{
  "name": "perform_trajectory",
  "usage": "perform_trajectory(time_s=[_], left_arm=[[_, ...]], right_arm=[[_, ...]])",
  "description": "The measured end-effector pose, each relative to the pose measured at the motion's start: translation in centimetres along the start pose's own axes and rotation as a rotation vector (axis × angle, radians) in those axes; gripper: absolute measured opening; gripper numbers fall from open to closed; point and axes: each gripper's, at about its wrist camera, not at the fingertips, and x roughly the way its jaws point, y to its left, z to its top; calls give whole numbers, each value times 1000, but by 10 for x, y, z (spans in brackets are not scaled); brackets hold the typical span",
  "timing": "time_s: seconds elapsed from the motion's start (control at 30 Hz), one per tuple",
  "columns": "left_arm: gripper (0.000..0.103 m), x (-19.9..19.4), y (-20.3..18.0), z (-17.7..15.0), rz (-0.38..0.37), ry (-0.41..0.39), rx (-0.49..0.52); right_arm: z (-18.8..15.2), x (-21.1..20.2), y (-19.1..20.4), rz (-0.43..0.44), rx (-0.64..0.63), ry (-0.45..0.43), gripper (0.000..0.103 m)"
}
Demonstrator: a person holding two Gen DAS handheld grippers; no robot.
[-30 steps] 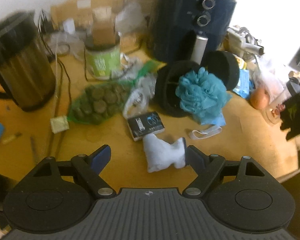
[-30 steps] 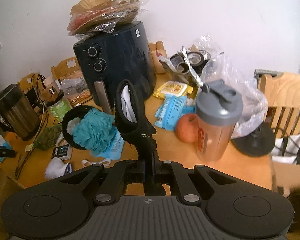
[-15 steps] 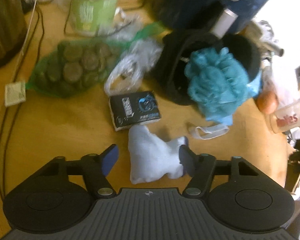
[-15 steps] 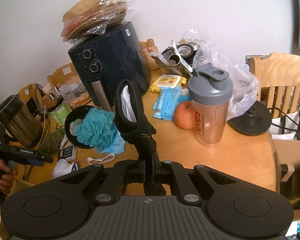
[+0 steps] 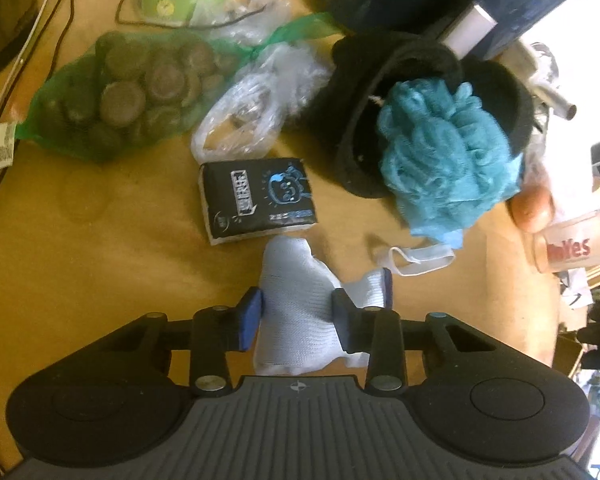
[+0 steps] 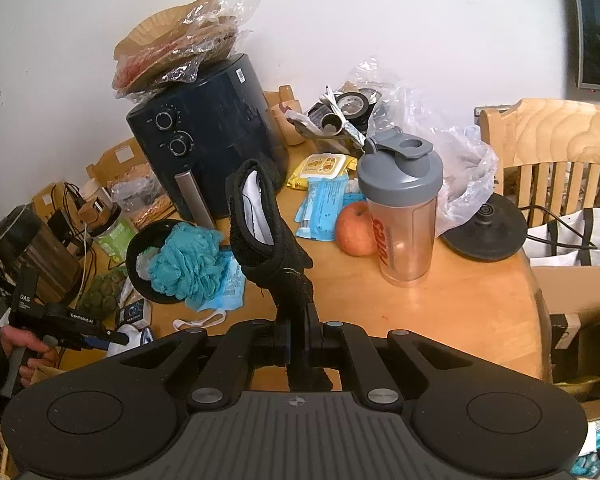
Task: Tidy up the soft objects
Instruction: 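Grasp the white sock with the left gripper while the right holds the gloves, then carry the white sock with the left gripper and drop it into the box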
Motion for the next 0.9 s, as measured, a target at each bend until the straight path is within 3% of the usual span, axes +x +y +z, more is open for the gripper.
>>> perform_trajectory(time_s=[0.53,0.7,0.9], left_arm=[[36,-93,-29,-15,-102,-188,73],[36,-126,-41,-29,-201,-254,87],[36,-149,-59,-51,-274,-277,119]], right_arm=[[9,-18,15,46,-15,-47,8],[8,-24,20,34,-12,-43,8],[7,-34,25,55,-9,-50,8]])
